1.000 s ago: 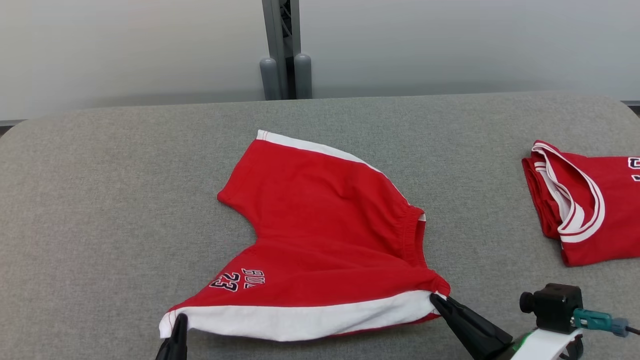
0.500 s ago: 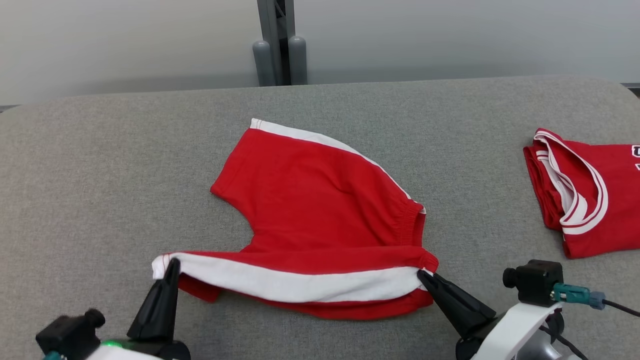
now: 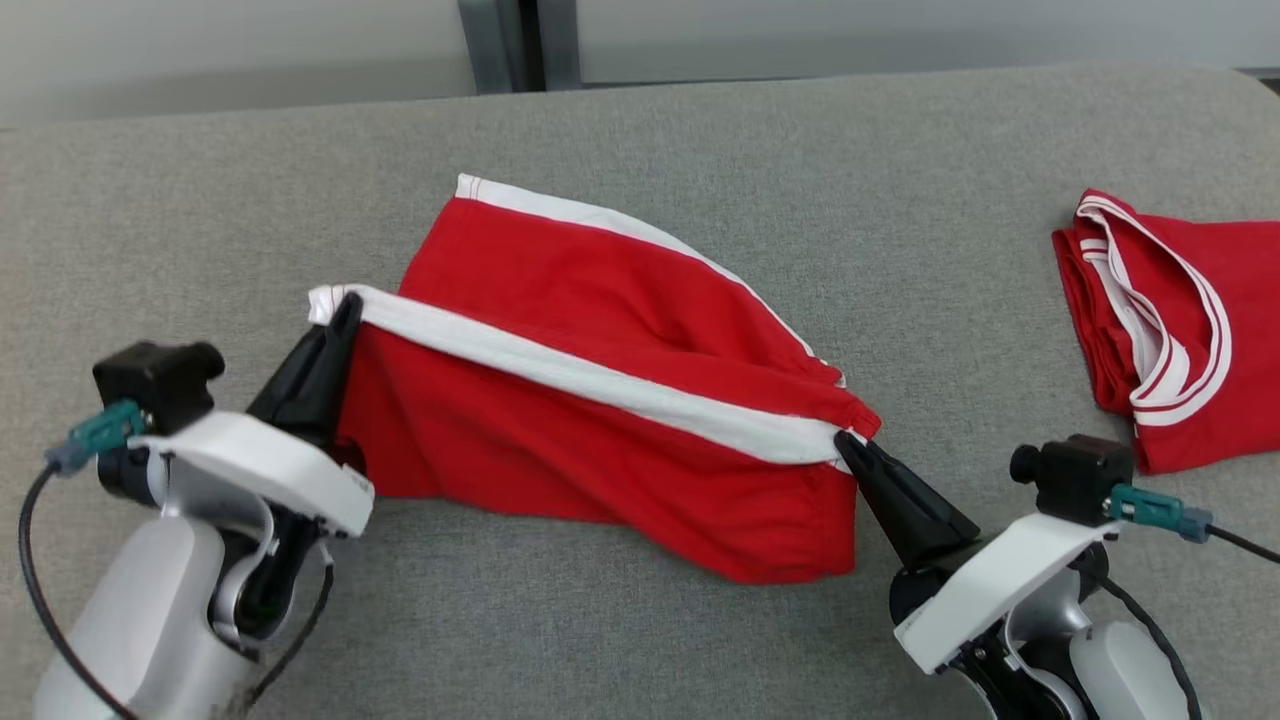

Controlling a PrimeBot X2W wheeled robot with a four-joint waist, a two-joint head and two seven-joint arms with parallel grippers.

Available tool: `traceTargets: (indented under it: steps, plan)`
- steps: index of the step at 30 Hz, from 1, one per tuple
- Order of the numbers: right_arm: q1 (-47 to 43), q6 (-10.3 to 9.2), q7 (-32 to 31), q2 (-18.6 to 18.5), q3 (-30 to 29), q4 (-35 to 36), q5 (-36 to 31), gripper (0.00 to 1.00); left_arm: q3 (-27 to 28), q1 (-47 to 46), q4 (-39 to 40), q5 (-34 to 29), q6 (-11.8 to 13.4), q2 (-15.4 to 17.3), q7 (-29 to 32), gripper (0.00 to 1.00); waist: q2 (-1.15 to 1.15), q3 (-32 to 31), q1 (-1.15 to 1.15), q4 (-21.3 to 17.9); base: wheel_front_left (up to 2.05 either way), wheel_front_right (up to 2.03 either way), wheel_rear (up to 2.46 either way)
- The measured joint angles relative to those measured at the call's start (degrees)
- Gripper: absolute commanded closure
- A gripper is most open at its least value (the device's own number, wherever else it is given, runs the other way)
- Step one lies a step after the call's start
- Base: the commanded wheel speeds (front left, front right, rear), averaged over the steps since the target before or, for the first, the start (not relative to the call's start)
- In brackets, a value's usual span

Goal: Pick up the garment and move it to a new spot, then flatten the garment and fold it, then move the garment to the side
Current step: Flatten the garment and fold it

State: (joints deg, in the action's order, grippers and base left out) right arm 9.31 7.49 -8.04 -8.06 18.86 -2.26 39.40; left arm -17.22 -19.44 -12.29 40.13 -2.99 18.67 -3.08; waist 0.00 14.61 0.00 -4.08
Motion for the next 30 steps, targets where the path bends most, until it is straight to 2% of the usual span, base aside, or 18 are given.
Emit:
traceTargets:
  steps: [6, 12, 22, 30]
  plan:
    - [4.84, 0.00, 0.82, 3.15, -0.82, -3.02, -0.87, 1.00, -3.60, -14.26, -12.25, -2.48, -2.47, -0.12, 3.07, 1.00, 0.00, 4.79, 0.00, -1.62, 0.00, 0.00, 0.00]
    - [9.37, 0.00, 2.59, 4.63, -2.24, -7.09, -0.70, 1.00, -5.88, -23.94, -21.20, -3.85, -3.50, -1.42, 3.26, 1.00, 0.00, 8.61, 0.00, -3.13, 0.00, 0.00, 0.00]
    - [16.09, 0.00, 6.23, 5.24, 1.47, -14.66, 2.67, 1.00, -8.06, -32.26, -33.79, -4.00, -4.09, -2.67, 1.87, 1.00, 0.00, 11.50, 0.00, -4.93, 0.00, 0.00, 0.00]
    - [20.03, 0.00, 8.49, 5.19, 4.32, -19.48, 4.17, 1.00, -10.12, -36.46, -39.52, -4.08, -4.27, -3.53, 1.49, 1.00, 0.00, 11.66, 0.00, -5.39, 0.00, 0.00, 0.00]
